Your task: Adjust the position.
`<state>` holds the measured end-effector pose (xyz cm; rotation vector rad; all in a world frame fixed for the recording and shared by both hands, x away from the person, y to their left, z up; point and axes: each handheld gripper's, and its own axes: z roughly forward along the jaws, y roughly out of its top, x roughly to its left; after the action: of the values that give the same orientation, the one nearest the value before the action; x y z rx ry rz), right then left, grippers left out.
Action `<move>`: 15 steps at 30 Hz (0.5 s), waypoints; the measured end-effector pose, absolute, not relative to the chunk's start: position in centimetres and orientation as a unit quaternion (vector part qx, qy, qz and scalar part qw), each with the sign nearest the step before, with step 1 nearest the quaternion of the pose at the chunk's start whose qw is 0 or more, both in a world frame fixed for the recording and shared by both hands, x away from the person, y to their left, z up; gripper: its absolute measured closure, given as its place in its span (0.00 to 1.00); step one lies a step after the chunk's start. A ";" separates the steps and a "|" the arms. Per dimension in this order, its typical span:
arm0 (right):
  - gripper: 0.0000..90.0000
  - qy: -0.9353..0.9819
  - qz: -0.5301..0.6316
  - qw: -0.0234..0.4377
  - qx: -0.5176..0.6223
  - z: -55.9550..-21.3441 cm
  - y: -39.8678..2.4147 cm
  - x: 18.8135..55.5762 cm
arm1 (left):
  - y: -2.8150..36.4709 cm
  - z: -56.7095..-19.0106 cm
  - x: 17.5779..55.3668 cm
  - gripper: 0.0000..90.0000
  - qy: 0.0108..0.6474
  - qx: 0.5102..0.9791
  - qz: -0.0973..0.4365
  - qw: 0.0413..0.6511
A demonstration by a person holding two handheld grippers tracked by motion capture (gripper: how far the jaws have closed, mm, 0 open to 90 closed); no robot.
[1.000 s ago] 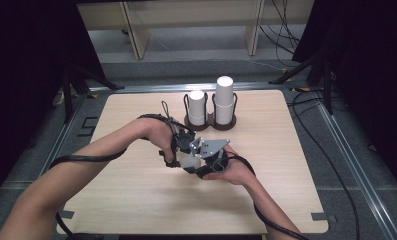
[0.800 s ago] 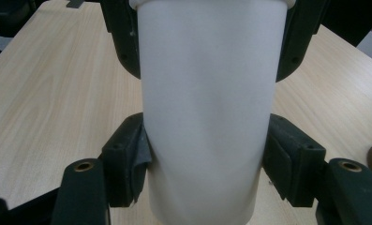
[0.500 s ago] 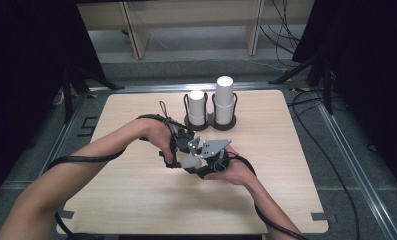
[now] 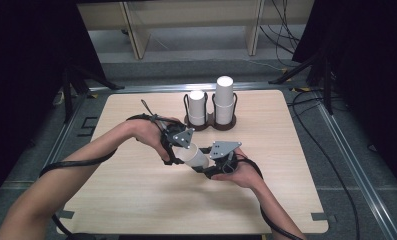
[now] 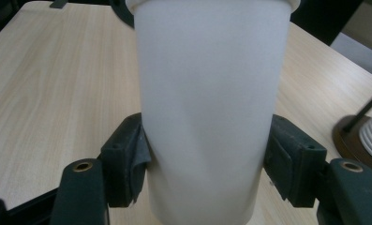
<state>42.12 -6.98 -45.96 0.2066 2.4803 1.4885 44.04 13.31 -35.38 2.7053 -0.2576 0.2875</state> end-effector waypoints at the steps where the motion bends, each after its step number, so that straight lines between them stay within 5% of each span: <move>1: 0.40 0.848 0.510 0.123 0.077 -46.0 -7.3 42.1 | 13.5 -35.4 44.1 0.25 -0.093 0.968 0.106 0.207; 15: 0.40 0.811 0.548 0.157 0.132 -46.0 -10.7 42.2 | 15.8 -35.8 43.8 0.25 -0.059 0.952 0.122 0.273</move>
<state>42.18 -10.67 -46.03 0.3780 2.3210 1.5675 43.80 15.76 -35.79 2.5620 -0.1595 0.3270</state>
